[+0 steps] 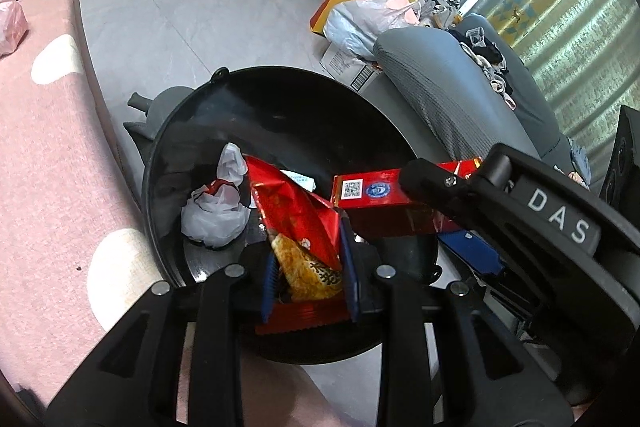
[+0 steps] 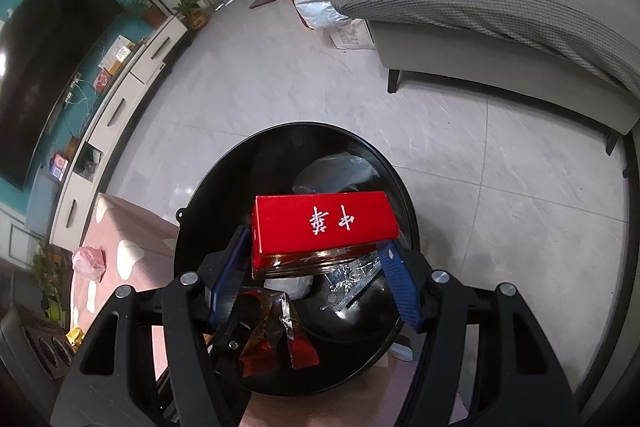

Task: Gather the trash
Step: 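Lower both held items into the black bin and open both tools, then move both tools back over the trash on the rug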

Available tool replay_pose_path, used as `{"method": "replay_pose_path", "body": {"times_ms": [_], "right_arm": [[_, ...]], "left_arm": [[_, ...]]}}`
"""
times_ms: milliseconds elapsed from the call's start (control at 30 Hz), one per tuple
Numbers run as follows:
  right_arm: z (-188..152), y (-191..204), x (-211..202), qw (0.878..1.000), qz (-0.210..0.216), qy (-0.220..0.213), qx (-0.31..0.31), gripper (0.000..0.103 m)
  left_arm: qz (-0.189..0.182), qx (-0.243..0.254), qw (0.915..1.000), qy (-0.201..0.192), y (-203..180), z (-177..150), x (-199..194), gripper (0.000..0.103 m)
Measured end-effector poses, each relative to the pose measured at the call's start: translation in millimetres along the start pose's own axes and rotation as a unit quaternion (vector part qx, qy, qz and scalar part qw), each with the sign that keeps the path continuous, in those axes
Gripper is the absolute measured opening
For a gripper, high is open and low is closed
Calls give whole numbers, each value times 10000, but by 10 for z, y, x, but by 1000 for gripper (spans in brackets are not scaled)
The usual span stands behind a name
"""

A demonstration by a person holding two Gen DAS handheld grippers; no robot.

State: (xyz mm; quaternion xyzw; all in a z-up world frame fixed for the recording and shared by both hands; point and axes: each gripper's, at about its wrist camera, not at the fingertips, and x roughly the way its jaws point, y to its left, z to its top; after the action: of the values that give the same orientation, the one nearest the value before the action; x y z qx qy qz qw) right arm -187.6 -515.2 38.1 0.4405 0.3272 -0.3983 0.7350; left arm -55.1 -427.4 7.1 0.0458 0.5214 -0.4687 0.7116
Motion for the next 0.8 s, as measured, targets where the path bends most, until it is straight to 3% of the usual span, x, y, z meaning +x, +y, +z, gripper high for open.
{"method": "replay_pose_path", "body": {"times_ms": [67, 133, 333, 500, 700, 800], "right_arm": [[3, 6, -3, 10000, -33, -2, -8, 64], [-3, -1, -5, 10000, -63, 0, 7, 65], [-18, 47, -118, 9999, 25, -105, 18, 80], [-93, 224, -272, 9986, 362, -150, -365, 86], [-266, 641, -399, 9892, 1035, -24, -1037, 86], [-386, 853, -500, 9806, 1397, 34, -1377, 86]], "left_arm": [[13, -69, 10000, -18, 12, -8, 1, 37], [38, -177, 9998, -58, 36, -22, -46, 67], [170, -396, 9971, -627, 182, -73, -593, 89], [505, -771, 9901, -1061, 482, -240, -1252, 94], [1427, -1564, 9632, -1655, 1056, -732, -2204, 94], [2045, -1994, 9407, -1833, 1351, -1048, -2582, 94]]}}
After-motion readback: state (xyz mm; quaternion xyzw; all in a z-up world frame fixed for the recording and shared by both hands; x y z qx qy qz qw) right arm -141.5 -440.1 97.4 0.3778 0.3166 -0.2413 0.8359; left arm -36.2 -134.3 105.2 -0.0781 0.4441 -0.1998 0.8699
